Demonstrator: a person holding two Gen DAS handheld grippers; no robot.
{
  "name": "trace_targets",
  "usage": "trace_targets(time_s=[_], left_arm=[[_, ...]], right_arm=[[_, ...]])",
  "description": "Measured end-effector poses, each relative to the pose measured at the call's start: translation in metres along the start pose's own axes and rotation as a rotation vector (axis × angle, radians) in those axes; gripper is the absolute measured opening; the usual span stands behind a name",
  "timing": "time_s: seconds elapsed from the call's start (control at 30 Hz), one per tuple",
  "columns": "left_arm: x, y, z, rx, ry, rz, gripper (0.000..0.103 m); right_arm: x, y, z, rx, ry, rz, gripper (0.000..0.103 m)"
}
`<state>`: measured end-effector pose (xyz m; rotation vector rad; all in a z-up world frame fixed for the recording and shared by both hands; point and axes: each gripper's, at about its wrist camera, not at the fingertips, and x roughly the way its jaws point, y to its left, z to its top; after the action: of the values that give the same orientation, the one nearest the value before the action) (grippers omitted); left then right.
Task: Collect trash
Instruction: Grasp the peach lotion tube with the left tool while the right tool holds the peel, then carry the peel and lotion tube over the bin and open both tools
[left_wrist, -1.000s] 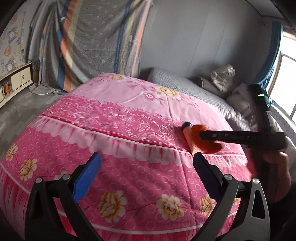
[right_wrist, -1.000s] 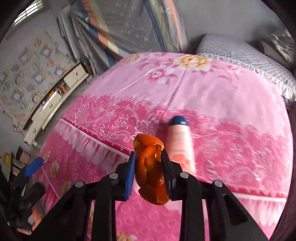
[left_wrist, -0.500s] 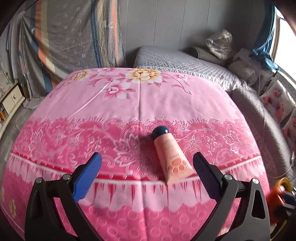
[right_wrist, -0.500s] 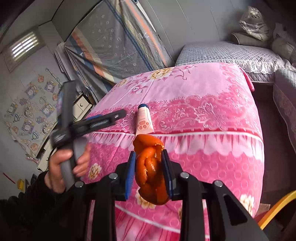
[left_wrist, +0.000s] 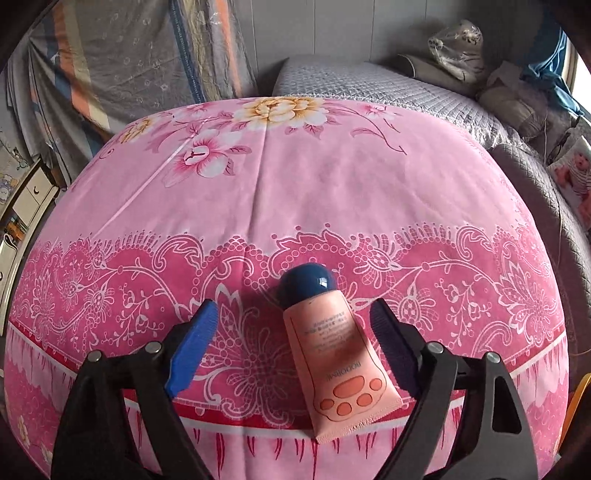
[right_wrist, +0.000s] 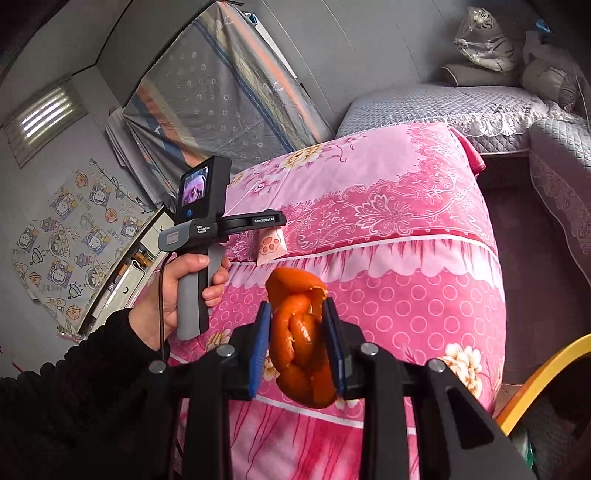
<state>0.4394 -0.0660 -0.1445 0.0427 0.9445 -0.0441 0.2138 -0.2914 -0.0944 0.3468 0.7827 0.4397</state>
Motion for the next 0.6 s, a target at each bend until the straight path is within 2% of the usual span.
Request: trace_targets(time_s=[0.13, 0.17, 0.2, 0.4, 0.47, 0.6], left_arm=[[0.011, 0.003, 0.002, -0.021, 0.020, -0.005, 0.063], [0.013, 0.003, 0.002, -0.023, 0.020, 0.003, 0.052], [0.013, 0.004, 0.002, -0.023, 0.012, 0.016, 0.046], [0.002, 0.010, 0.000, -0.035, -0.021, 0.021, 0.035], [-0.012, 0.013, -0.003, -0.038, -0.049, 0.009, 0.034], [-0.067, 0.014, -0.021, -0.012, -0.159, -0.020, 0.033]], right_arm=[[-0.005, -0.003, -0.003, 0.011, -0.007, -0.004, 0.027], [-0.006, -0.003, -0.003, 0.016, -0.009, -0.007, 0.027], [-0.006, -0.003, -0.003, 0.019, -0.009, -0.008, 0.027], [-0.013, 0.004, -0.006, 0.025, -0.015, 0.002, 0.027], [-0.015, 0.006, -0.006, 0.024, -0.015, 0.015, 0.027], [-0.021, 0.013, -0.011, 0.028, -0.014, 0.040, 0.027]])
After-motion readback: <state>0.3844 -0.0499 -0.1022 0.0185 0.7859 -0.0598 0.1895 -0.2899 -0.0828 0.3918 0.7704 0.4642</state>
